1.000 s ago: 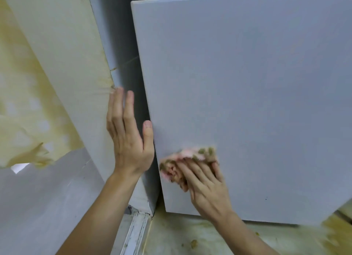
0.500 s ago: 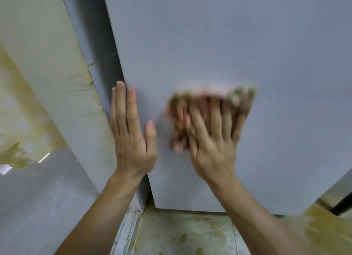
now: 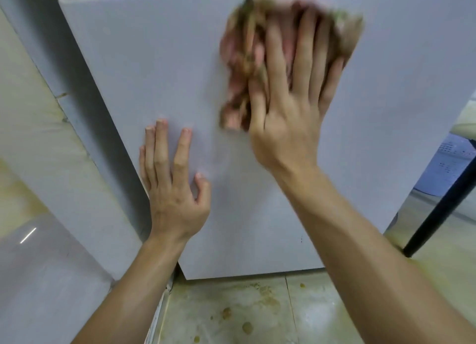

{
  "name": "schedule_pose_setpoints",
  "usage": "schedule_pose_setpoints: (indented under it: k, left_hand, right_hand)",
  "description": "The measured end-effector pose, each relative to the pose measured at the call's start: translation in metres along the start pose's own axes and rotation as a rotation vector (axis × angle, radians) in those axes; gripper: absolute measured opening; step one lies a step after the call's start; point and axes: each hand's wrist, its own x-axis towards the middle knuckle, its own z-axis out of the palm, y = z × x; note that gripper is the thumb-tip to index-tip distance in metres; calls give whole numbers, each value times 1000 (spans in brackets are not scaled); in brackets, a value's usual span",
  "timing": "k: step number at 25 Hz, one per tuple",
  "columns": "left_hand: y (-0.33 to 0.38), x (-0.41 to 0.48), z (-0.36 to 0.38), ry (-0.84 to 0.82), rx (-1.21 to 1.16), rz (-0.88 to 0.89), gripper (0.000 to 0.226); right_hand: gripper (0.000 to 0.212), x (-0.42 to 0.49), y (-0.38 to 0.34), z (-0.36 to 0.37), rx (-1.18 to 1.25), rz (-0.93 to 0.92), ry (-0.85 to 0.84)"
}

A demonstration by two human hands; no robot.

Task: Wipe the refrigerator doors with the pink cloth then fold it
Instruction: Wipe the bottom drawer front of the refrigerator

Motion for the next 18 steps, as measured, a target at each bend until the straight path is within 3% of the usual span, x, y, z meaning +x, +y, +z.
schedule_pose_setpoints:
  k: [2,5,10,13,15,18]
  left_hand:
    - [7,4,-4,2,5,-10,79]
    - [17,13,-6,-7,2,-33,86]
    - [50,8,3,-58,-42,28,79]
    - [66,0,15,-132,-52,52,77]
    - [72,-1,18,-135,-41,30,80]
    - [85,8,19,-114,-10,55,83]
  right_hand:
    - [49,35,-6,1,-59,25,80]
    - [46,-15,13,-1,-23,-92,33]
    - [74,-203,101,-34,-143,-353,-469]
    - [83,-225,124,-59,-195,-408,-651]
    - [72,-186,116,-64,-113,-306,-602]
    - [57,-52,95,-55,20,1,-174]
